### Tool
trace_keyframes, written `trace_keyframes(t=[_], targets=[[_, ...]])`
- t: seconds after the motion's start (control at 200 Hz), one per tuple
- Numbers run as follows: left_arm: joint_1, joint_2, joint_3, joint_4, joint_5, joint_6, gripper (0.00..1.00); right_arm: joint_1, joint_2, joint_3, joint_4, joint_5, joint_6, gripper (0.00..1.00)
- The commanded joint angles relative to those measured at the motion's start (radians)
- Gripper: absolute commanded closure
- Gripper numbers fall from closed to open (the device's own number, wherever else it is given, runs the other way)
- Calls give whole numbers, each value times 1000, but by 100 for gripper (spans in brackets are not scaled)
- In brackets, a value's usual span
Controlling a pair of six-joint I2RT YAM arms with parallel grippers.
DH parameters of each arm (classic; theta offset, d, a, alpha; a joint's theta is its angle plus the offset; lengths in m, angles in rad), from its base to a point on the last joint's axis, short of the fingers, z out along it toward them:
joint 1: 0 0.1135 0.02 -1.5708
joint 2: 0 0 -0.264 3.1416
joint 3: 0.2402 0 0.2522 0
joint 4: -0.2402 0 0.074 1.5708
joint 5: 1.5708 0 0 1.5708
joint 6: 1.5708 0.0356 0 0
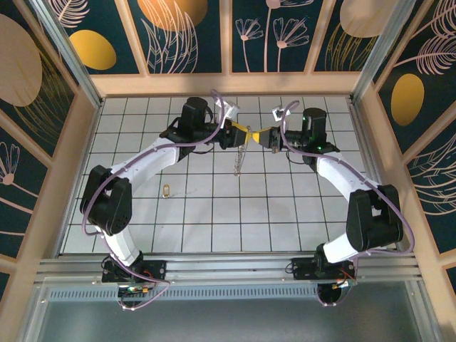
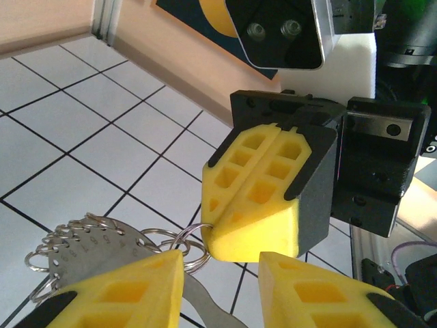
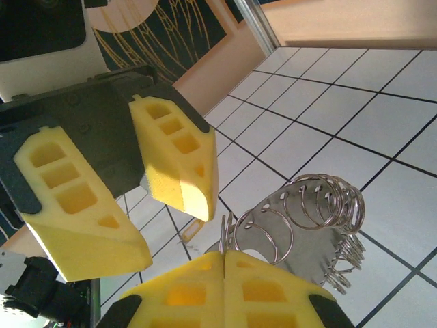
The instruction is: Put the keys on the keyring
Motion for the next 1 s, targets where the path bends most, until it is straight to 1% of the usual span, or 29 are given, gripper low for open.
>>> trace_keyframes(t=[0.0, 0.215, 0.525, 0.991], targets=[[7, 14, 42, -4, 33, 22, 66, -3, 1, 47, -10, -57, -38, 100], [12, 25, 60, -3, 39, 22, 65, -2, -6, 56, -38, -77, -54, 100], [16, 47, 86, -5, 93, 19, 65, 4, -20, 58, -57, -105, -64, 100], [16, 64, 92, -33, 122, 39, 65, 4, -26, 74, -75, -110, -75, 100]])
